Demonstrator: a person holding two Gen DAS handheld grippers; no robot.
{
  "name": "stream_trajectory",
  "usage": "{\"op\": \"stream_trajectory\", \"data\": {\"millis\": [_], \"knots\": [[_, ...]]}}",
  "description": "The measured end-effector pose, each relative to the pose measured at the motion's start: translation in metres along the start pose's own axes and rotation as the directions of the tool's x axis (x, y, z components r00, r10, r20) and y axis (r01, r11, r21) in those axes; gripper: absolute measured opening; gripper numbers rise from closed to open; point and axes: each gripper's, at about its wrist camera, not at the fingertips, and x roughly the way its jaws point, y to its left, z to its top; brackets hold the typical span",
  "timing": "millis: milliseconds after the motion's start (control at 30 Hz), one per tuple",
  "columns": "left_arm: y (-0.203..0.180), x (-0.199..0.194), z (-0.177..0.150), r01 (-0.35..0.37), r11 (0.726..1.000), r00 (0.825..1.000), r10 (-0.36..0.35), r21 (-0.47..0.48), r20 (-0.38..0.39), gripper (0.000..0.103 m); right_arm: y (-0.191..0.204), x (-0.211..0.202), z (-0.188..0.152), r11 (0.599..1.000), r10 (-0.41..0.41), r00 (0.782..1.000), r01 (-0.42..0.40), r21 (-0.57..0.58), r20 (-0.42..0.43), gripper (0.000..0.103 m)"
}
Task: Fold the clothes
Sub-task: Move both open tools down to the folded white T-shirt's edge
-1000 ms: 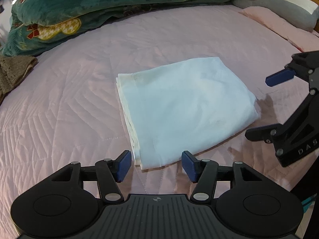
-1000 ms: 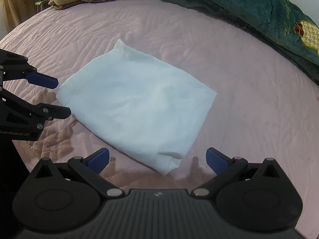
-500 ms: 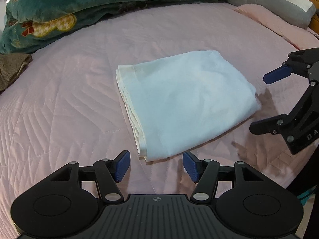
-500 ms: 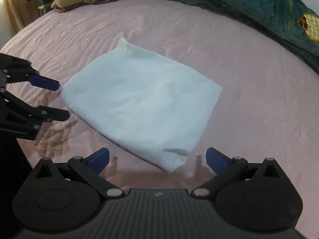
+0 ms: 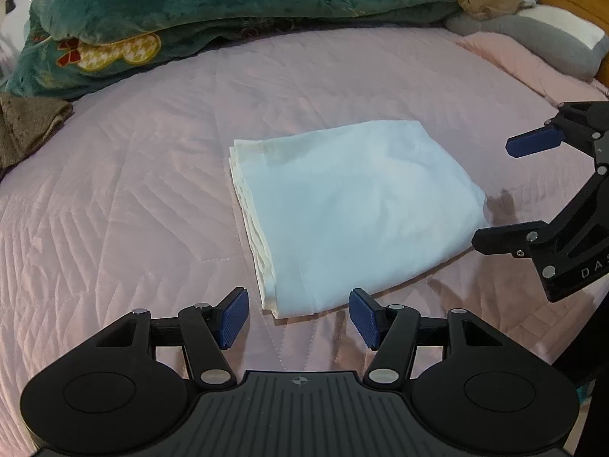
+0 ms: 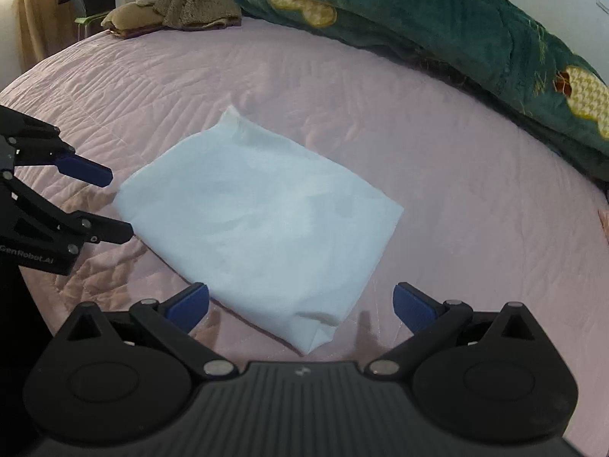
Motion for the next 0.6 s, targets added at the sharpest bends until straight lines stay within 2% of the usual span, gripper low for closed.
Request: {"op": "stream_trajectory", "data": {"millis": [100,267,600], "knots": [[0.003,0.004,0.000,0.008,1.000,1.000,-0.009,-0.016,-0.001,0.061,0.003,-0.003,0.003,0.999,-0.017,0.999,0.018,-0.042,0.032,0.103],[0.006,0.008,0.006,0.016,0.999,1.000,-0.016,-0.031,0.012,0.061,0.000,0.000,0.013,0.999,0.001,0.999,0.001,-0.041,0.050,0.103],[0.007,0.019,0.012,0.015,0.999,1.000,-0.015,-0.035,0.001,0.061,0.001,0.014,0.016,0.998,0.032,0.998,-0.030,-0.050,0.046,0.103]]}}
